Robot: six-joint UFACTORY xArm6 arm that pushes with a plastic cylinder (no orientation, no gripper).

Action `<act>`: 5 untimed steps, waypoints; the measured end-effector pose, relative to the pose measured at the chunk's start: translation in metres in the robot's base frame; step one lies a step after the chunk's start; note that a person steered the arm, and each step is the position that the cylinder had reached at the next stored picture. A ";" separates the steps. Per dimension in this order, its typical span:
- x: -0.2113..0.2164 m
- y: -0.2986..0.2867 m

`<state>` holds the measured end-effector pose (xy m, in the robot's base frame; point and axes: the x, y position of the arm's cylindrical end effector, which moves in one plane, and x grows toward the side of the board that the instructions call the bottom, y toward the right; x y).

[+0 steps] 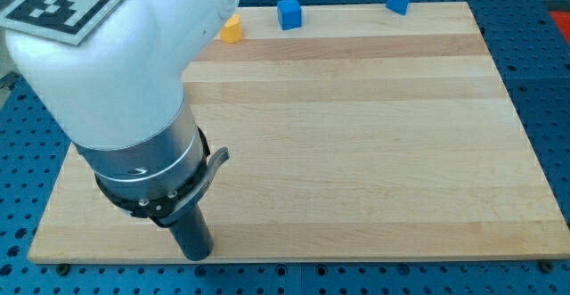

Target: Place the arm towards the bottom right of the red star

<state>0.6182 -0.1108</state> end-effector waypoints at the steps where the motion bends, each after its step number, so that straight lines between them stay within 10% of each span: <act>1: -0.003 -0.001; 4: -0.002 -0.048; 5: -0.060 -0.048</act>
<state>0.5586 -0.1588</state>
